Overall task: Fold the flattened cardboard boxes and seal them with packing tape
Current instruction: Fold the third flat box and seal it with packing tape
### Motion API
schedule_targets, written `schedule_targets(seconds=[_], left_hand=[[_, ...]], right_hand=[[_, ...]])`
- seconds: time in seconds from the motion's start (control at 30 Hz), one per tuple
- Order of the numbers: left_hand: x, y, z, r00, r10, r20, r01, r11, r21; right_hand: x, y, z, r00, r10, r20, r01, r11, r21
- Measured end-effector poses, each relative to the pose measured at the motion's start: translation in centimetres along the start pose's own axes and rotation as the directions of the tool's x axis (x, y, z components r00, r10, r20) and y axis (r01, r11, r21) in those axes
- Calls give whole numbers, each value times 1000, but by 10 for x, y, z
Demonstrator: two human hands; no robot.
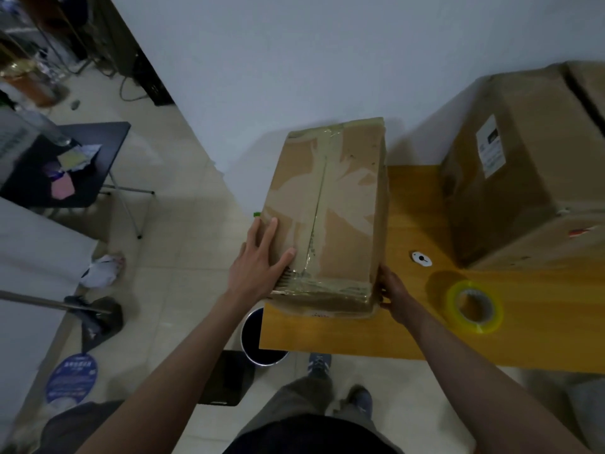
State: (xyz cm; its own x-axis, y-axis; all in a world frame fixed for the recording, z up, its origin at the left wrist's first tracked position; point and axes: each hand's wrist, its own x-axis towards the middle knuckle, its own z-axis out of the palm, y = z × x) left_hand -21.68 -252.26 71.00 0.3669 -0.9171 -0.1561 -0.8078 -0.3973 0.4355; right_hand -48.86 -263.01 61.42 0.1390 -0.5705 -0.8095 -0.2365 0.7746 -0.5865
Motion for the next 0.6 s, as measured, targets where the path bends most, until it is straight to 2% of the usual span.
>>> schedule_targets(seconds=[0.1,0.2,0.27,0.33,0.47,0.6], left_hand=[[-1,6,3,1000,14,3,-14,1000,15],[-3,15,2,998,39,-43,-34,993,110],[-5,28,-1,988,115,-101,-93,976,195],[-7,51,-5,976,191,-100,-164,959,231],[-8,100,-8,988,153,-31,-147,978,148],[-11,115,-9,994,105,-8,-104,993,50]], right_hand=[[9,6,1,999,37,7,-38,998,47],[13,13,2,999,54,10,-55,989,140],[17,18,1,999,32,-22,-26,974,226],[19,21,-3,998,22,-56,-4,953,302],[11,24,-25,999,15,-43,4,912,410],[1,25,-48,991,22,-131,33,915,401]])
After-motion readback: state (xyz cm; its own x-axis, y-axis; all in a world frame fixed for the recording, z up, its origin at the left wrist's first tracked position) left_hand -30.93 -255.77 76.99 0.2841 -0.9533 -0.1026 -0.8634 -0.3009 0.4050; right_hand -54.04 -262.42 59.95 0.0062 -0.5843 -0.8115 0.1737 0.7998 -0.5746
